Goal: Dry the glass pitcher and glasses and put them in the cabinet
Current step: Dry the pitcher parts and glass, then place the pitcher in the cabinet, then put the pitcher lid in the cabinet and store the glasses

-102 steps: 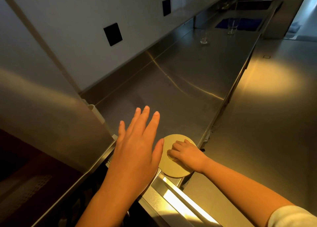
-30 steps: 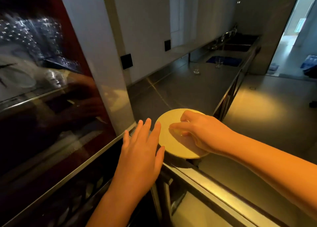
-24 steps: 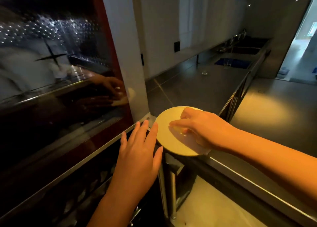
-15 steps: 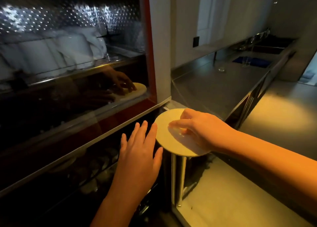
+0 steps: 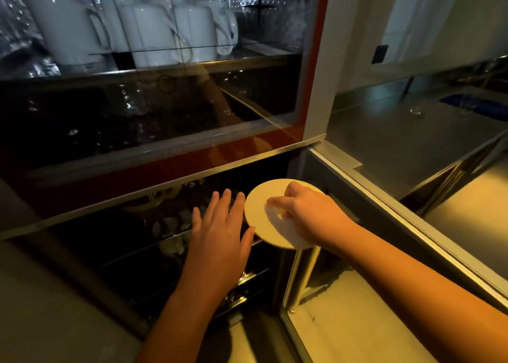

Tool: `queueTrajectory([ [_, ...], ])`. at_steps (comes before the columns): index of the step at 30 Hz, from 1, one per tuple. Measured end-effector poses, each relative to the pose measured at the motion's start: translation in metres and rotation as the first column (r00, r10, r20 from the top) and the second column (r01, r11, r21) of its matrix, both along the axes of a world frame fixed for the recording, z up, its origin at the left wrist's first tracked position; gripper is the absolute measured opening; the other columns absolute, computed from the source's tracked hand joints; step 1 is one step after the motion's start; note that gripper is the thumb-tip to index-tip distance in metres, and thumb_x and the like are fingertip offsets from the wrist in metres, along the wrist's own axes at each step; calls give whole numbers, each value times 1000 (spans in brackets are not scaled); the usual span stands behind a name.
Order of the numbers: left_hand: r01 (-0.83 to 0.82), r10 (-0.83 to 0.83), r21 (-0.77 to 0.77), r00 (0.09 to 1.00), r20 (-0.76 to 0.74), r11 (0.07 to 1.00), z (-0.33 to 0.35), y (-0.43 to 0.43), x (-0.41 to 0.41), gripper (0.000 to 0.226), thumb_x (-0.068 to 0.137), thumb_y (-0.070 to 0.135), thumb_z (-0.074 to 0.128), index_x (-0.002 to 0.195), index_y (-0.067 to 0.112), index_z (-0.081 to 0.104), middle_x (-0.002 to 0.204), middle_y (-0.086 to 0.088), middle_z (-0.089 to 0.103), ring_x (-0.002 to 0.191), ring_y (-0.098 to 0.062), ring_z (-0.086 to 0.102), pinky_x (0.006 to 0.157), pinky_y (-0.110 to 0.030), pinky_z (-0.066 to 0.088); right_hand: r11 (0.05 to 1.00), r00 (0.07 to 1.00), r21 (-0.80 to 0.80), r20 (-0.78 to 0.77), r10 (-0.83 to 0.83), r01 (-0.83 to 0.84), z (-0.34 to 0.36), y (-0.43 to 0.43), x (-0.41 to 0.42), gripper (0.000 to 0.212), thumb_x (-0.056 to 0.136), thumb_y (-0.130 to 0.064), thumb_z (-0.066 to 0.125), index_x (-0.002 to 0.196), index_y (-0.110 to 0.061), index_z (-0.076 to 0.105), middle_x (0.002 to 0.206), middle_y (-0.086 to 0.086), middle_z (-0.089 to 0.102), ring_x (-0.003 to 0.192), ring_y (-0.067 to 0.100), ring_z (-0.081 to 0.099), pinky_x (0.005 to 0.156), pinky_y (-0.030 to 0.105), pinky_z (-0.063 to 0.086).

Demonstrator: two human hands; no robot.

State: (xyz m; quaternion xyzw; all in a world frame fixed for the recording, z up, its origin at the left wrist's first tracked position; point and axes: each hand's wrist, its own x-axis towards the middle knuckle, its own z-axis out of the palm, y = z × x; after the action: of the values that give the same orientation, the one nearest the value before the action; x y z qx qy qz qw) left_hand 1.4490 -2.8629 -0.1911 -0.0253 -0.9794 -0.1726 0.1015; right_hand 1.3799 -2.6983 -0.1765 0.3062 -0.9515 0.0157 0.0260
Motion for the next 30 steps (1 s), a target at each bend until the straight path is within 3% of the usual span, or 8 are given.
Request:
queueTrajectory([
  [3,-58,56,53,998,39,997,-12,-11,-5,63,96,42,32,146,24,-3,156,4,-3,141,-11,-10,112,-36,-9,1000,1000,6,-3,10,-10,-13,-14,-12,50,90,-26,56,136,-32,38,116,6,46,105,24,52,78,33,51],
  [9,-129,130,30,991,-19,991,-54,-31,-12,63,96,45,29,146,25,-4,156,5,-3,141,-10,-11,109,-33,-13,998,994,-46,-104,40,-45,-53,-41,-33,45,95,-24,43,138,-35,35,119,4,45,106,24,51,77,31,48],
  [18,-155,151,-21,980,-129,988,-130,-55,-27,63,95,47,27,146,27,-3,155,7,-4,141,-9,-12,106,-31,-15,998,991,-22,-117,59,-62,-127,-70,-42,49,94,-29,46,138,-41,29,124,1,41,107,19,52,83,30,48],
  [24,-143,120,-53,945,-305,988,-157,-73,-47,63,93,52,30,145,19,21,151,-4,26,141,-19,17,108,-38,-2,999,988,-28,-152,31,-36,-154,-83,-54,55,93,-25,47,140,-43,23,128,-1,36,113,19,49,86,30,46],
  [26,-145,105,-101,939,-327,984,-160,-81,-54,62,94,51,30,146,23,13,152,1,19,141,-15,11,112,-39,1,997,980,-71,-199,22,-36,-158,-90,-62,51,95,-27,44,139,-44,25,127,-2,36,113,19,49,84,29,45],
  [28,-153,121,-125,965,-233,980,-164,-90,-61,62,93,51,27,146,28,3,153,7,8,141,-11,-1,113,-36,-3,994,976,-100,-218,19,-42,-162,-98,-70,50,95,-27,44,138,-46,26,127,-2,36,111,19,49,83,31,46],
  [30,-166,137,-123,968,-211,978,-165,-98,-67,61,93,51,27,145,29,4,154,8,7,141,-11,-2,113,-37,-4,991,973,-125,-230,10,-40,-165,-107,-80,50,94,-27,45,137,-48,27,126,-3,37,112,19,48,84,31,46],
])
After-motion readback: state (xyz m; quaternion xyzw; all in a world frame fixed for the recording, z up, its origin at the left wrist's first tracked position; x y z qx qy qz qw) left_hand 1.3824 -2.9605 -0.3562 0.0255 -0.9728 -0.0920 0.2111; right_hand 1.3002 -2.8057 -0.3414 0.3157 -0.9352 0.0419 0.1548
